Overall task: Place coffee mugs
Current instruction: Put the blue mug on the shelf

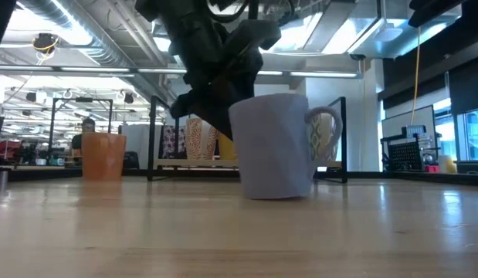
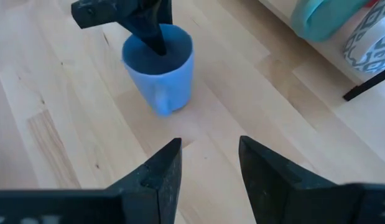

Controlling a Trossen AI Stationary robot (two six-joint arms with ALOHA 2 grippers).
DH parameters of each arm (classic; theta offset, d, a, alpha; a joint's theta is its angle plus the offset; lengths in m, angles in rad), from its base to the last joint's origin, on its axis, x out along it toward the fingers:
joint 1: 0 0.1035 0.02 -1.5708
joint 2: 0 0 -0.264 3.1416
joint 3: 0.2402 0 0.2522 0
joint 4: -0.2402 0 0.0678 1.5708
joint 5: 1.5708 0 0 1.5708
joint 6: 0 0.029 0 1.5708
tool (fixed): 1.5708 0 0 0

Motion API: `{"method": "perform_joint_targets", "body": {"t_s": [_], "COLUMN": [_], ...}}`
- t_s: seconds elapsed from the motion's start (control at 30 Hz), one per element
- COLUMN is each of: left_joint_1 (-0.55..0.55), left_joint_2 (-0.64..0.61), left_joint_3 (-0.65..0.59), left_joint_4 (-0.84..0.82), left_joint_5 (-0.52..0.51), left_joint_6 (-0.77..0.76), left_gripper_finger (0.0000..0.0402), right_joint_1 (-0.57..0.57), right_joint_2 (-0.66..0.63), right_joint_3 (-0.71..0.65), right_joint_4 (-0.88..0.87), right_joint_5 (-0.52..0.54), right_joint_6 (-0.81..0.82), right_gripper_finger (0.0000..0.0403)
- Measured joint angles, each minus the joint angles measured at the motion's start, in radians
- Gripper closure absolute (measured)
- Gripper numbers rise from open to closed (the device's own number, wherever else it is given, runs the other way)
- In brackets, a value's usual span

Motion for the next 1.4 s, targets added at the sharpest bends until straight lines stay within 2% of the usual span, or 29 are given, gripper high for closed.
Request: {"method": "perform_joint_targets", "body": {"t_s": [0.13,0.33,0.53,0.63,0.73,0.9,1.1,1.27,1.4], "left_joint_1": [0.007,0.02,0.02,0.02,0.031,0.079,0.178,0.299,0.408], "left_joint_2": [0.0,0.0,0.0,-0.012,-0.036,-0.048,-0.054,-0.053,-0.053], "left_joint_3": [0.0,0.0,0.004,0.035,0.105,0.255,0.397,0.418,0.418], "left_joint_4": [0.0,-0.002,0.0,-0.058,-0.116,-0.314,-0.458,-0.475,-0.499], "left_joint_5": [0.002,0.034,0.039,0.024,-0.006,-0.041,-0.082,-0.079,-0.031], "left_joint_6": [0.028,0.113,0.195,0.282,0.368,0.557,0.794,0.949,1.023], "left_gripper_finger": [0.0307,0.0384,0.0383,0.0385,0.0385,0.0385,0.0385,0.0385,0.0385], "right_joint_1": [0.0,0.0,0.0,0.0,0.0,-0.023,-0.084,-0.142,-0.178], "right_joint_2": [0.0,0.0,0.0,0.0,0.0,-0.001,-0.001,-0.001,-0.001], "right_joint_3": [0.0,0.0,0.0,0.0,0.0,0.0,0.0,0.0,0.0], "right_joint_4": [0.001,0.001,0.001,0.0,0.0,-0.021,-0.079,-0.128,-0.148], "right_joint_5": [0.0,-0.001,-0.001,-0.001,0.0,0.003,0.008,0.008,0.008], "right_joint_6": [0.005,0.005,0.005,0.005,0.005,0.005,0.004,-0.002,-0.003], "right_gripper_finger": [0.0255,0.0255,0.0255,0.0255,0.0255,0.0255,0.0255,0.0255,0.0255]}}
